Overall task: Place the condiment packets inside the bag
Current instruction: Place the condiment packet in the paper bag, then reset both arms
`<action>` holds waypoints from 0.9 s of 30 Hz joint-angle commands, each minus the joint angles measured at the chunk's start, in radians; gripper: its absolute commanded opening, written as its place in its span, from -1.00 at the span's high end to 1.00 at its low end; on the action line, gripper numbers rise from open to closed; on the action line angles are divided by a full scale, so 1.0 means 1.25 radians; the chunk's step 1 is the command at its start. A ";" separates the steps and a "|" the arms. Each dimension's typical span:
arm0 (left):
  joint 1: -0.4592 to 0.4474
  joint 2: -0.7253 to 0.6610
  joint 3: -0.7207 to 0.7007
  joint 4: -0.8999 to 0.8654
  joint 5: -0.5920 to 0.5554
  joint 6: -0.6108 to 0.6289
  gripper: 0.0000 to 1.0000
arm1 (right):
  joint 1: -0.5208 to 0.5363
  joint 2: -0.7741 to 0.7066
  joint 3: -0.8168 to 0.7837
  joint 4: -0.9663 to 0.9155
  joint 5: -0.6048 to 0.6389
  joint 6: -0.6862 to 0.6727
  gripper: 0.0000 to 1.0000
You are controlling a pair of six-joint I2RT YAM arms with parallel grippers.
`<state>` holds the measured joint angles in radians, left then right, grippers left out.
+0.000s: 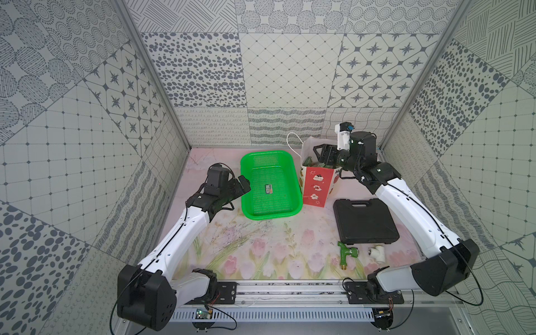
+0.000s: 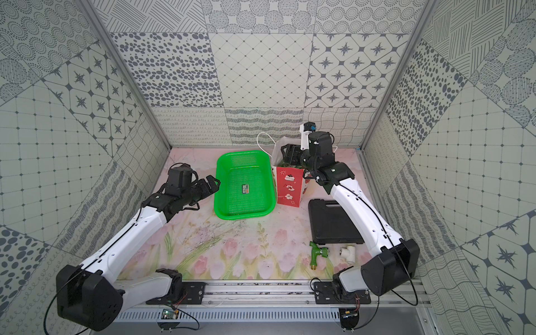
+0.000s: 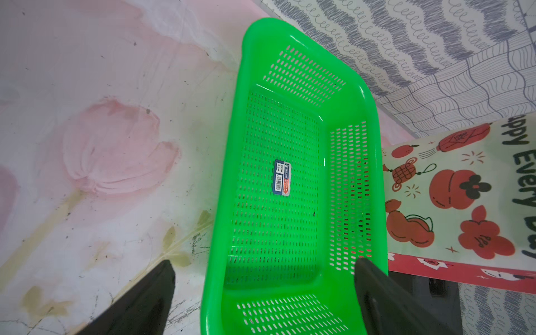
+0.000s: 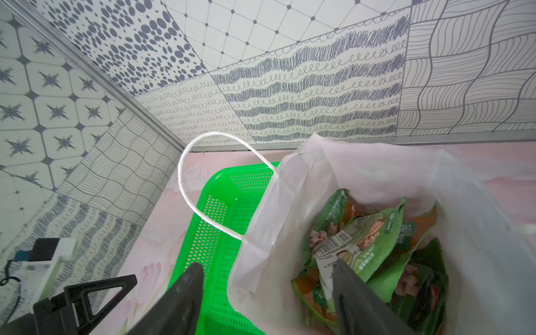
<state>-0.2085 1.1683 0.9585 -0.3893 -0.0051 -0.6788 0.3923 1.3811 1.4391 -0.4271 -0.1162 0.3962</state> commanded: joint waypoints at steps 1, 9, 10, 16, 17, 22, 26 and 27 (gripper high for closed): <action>-0.001 -0.090 -0.025 -0.068 -0.116 -0.010 -0.99 | -0.001 -0.098 -0.035 0.034 0.000 -0.003 -0.75; -0.001 -0.233 -0.090 -0.084 -0.111 -0.018 -0.99 | -0.002 -0.317 -0.156 -0.006 0.074 -0.032 -0.94; -0.002 -0.257 -0.103 -0.084 -0.113 -0.018 -0.99 | -0.002 -0.353 -0.181 -0.013 0.093 -0.039 -0.94; -0.002 -0.409 -0.195 -0.054 -0.138 -0.018 -0.99 | -0.002 -0.566 -0.334 -0.043 0.251 -0.083 -0.94; -0.002 -0.429 -0.211 -0.051 -0.145 -0.016 -0.99 | -0.001 -0.600 -0.370 -0.040 0.265 -0.104 -0.94; -0.002 -0.458 -0.265 -0.007 -0.217 0.011 -0.99 | -0.002 -0.706 -0.518 -0.035 0.433 -0.139 -0.93; -0.001 -0.412 -0.291 0.037 -0.272 0.051 -0.99 | -0.001 -0.702 -0.578 -0.026 0.497 -0.123 -0.93; 0.000 -0.394 -0.294 0.046 -0.284 0.061 -0.99 | -0.002 -0.691 -0.586 -0.024 0.522 -0.115 -0.93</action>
<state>-0.2089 0.6334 0.6209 -0.4427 -0.2283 -0.6773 0.3920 0.5045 0.7319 -0.4892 0.4007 0.2539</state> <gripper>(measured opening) 0.994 0.968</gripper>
